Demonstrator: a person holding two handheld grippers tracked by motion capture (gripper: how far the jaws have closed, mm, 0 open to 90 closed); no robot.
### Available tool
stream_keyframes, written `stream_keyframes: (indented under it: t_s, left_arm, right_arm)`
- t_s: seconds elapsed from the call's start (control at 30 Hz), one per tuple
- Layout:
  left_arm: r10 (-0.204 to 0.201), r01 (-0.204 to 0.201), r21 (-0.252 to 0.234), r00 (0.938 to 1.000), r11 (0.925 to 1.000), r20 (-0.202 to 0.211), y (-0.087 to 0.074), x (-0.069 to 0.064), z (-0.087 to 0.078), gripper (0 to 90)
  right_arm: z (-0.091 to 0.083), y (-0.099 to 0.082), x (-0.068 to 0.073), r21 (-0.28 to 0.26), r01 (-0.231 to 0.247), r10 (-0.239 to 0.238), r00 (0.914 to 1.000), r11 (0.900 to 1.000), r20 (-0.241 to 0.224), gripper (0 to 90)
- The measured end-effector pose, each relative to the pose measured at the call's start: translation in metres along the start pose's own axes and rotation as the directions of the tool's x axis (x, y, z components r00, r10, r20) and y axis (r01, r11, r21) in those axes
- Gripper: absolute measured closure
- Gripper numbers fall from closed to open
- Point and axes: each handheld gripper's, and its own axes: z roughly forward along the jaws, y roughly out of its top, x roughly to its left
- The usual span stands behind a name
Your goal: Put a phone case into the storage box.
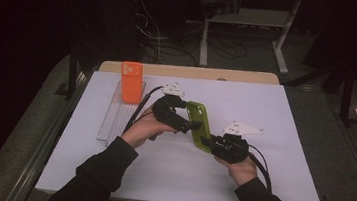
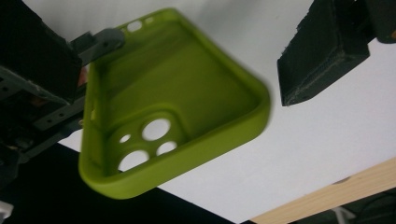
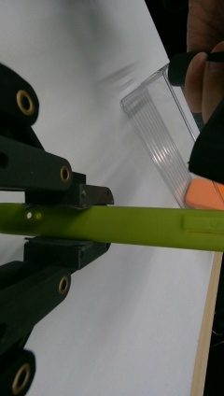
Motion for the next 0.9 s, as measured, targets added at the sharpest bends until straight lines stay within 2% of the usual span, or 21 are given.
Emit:
stream_keyframes:
  t_s: [0.2,0.57,0.67,0.7,0.9]
  left_arm:
    - [-0.014,0.014,-0.037,0.9999,0.9992,0.003,0.002,-0.002,0.007,0.0]
    - [-0.064,0.062,-0.062,0.9977,0.9962,-0.024,0.005,-0.006,0.015,0.0]
    - [-0.063,0.059,-0.071,0.9964,0.9958,-0.056,0.006,-0.009,0.017,3.9]
    - [-0.042,0.038,-0.070,0.9970,0.9968,-0.065,0.007,-0.008,0.017,5.3]
    - [-0.062,0.057,-0.073,0.9965,0.9957,-0.057,0.008,-0.008,0.016,8.5]
  right_arm:
    - [0.003,0.001,-0.002,-0.003,0.000,0.000,1.0000,1.0000,-0.006,75.6]
    - [0.009,-0.002,-0.003,0.026,0.009,-0.009,0.9999,0.9996,0.007,75.6]
    - [0.009,-0.002,-0.001,0.035,0.023,-0.024,0.9995,0.9991,0.019,75.6]
    - [0.009,-0.002,-0.001,0.038,0.026,-0.027,0.9994,0.9989,0.022,75.6]
    - [0.009,-0.003,-0.001,0.044,0.031,-0.033,0.9988,0.9986,0.036,75.6]
